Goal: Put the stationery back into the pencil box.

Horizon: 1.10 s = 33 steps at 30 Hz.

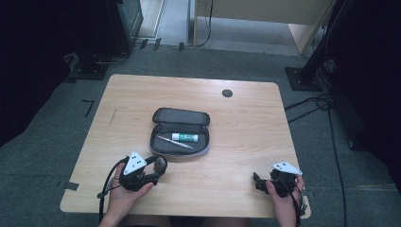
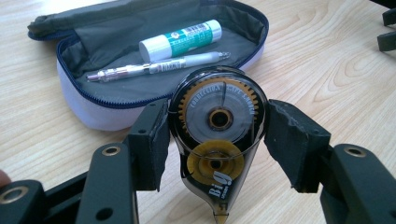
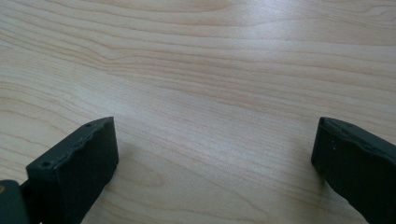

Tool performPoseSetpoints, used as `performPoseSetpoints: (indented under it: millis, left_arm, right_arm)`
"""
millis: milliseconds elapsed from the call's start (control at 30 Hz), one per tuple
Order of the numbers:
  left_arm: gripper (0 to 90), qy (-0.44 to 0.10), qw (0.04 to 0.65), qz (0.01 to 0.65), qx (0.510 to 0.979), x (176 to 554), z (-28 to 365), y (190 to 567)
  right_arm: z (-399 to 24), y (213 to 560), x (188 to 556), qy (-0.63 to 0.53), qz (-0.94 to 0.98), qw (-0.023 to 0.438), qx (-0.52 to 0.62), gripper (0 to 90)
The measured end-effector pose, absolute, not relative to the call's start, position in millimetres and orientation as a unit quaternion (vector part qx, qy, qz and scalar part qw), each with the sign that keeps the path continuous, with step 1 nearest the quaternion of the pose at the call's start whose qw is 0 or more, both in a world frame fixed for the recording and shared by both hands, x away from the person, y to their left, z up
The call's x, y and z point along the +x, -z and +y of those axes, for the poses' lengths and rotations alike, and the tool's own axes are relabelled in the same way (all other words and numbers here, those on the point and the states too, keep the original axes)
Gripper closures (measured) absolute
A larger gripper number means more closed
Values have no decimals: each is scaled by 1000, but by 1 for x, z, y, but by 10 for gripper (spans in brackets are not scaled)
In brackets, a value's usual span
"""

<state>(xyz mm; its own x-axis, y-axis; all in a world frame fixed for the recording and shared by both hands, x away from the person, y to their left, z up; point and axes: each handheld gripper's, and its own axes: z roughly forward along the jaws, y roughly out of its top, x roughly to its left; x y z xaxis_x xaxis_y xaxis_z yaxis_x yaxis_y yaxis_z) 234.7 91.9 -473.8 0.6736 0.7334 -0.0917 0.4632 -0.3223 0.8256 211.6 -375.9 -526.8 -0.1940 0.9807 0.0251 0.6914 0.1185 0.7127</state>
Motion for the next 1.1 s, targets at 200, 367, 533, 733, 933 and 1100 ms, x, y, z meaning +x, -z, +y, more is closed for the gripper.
performPoseSetpoints:
  millis: [200,367,533,733,933,1100]
  left_arm:
    - [421,-157,455,373,793,234,92,473]
    - [421,-165,468,364,788,233,92,472]
    - [421,-169,475,364,783,234,92,468]
    - [421,-175,479,359,782,236,92,461]
    - [421,-182,486,358,776,243,91,450]
    - [421,-187,492,355,773,250,88,441]
  right_arm:
    - [-376,527,212,-306,709,236,589,1]
    - [-376,527,212,-306,710,236,589,1]
    - [-376,527,212,-306,710,237,589,1]
    - [-376,527,212,-306,709,236,589,1]
    - [-376,527,212,-306,709,236,589,1]
    - [-376,527,212,-306,710,236,589,1]
